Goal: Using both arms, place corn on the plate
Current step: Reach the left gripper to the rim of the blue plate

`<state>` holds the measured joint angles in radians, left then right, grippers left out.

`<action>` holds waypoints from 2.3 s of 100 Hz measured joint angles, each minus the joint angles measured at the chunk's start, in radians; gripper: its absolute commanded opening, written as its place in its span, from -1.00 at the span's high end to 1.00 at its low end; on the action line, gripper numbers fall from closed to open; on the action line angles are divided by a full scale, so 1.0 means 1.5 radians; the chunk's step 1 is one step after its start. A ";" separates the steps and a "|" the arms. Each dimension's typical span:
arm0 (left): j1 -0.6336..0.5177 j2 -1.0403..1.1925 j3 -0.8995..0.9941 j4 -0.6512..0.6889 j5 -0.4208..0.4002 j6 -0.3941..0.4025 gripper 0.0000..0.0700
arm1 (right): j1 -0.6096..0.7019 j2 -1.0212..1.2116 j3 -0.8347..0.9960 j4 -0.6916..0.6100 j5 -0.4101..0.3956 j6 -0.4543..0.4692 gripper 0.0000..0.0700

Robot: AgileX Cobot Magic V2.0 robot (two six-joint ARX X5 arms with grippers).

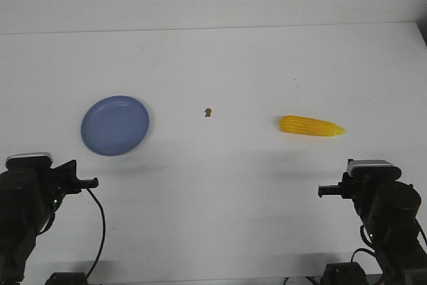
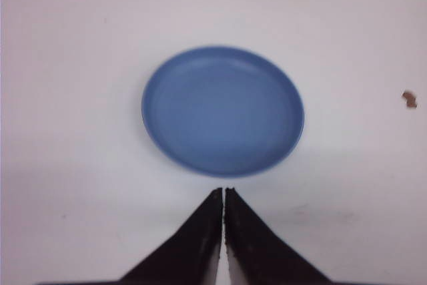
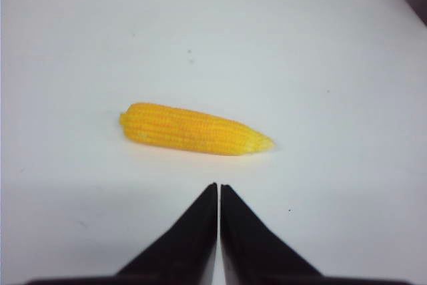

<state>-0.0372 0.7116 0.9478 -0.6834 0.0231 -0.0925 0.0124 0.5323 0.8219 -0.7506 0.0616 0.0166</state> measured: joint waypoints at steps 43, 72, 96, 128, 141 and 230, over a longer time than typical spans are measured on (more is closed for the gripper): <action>0.000 -0.024 0.000 0.016 0.000 -0.008 0.09 | 0.000 0.000 0.000 0.000 -0.023 0.000 0.18; 0.000 -0.025 0.000 0.014 0.000 -0.027 -0.72 | 0.000 0.000 0.000 0.000 -0.023 0.005 -0.44; 0.001 0.017 0.000 0.040 0.000 -0.045 -0.72 | 0.000 0.000 0.000 0.006 -0.023 0.005 -0.44; 0.080 0.238 0.006 0.123 0.000 -0.092 -0.72 | 0.000 0.000 0.000 0.008 -0.023 0.005 -0.44; 0.112 0.339 0.042 0.144 0.005 -0.096 -0.72 | 0.000 0.000 0.000 0.008 -0.023 0.005 -0.44; 0.131 0.679 0.159 0.190 0.059 -0.098 -0.60 | 0.000 0.000 0.000 0.005 -0.023 0.007 -0.44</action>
<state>0.1589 1.7298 1.1862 -0.3988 0.1112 -0.2390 0.0124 0.5327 0.8219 -0.7433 0.0273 0.0273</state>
